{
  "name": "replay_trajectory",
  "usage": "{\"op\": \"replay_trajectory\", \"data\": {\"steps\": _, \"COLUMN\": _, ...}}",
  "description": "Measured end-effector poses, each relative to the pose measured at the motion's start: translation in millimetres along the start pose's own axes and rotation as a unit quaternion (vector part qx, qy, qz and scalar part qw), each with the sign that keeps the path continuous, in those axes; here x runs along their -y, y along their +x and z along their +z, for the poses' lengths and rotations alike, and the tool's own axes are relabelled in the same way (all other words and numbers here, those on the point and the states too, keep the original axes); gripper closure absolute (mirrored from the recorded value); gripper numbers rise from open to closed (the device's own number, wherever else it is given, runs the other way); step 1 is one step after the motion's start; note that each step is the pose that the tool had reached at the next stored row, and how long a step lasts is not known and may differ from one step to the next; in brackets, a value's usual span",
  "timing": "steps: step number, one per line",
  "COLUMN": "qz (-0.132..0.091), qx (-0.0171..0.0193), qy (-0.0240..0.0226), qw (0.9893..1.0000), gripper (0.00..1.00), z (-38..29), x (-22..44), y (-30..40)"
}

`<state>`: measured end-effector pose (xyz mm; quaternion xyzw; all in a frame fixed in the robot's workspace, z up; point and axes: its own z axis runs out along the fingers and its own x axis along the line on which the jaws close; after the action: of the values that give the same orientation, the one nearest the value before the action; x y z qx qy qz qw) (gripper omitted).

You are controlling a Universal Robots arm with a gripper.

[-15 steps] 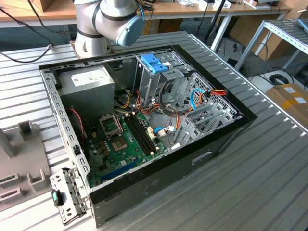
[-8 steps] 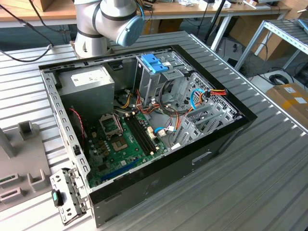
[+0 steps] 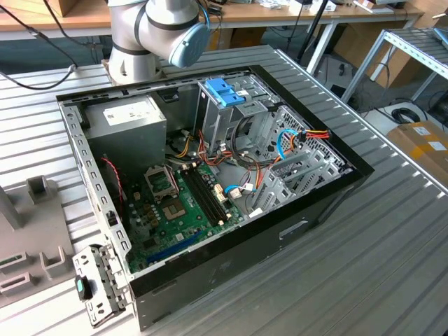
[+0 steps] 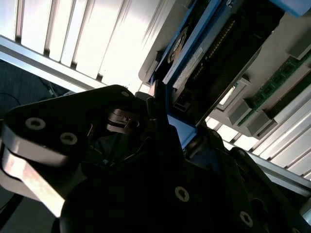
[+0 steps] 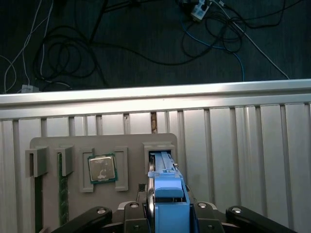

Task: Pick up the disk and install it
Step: 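Pick up the disk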

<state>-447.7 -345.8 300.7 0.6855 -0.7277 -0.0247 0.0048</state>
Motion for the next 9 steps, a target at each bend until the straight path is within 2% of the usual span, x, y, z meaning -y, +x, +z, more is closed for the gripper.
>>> {"op": "replay_trajectory", "data": {"steps": 9, "qz": 0.0, "qx": 0.0001, "qy": 0.0, "qw": 1.0, "gripper": 0.63, "z": -2.9, "x": -0.1, "y": -0.1}}
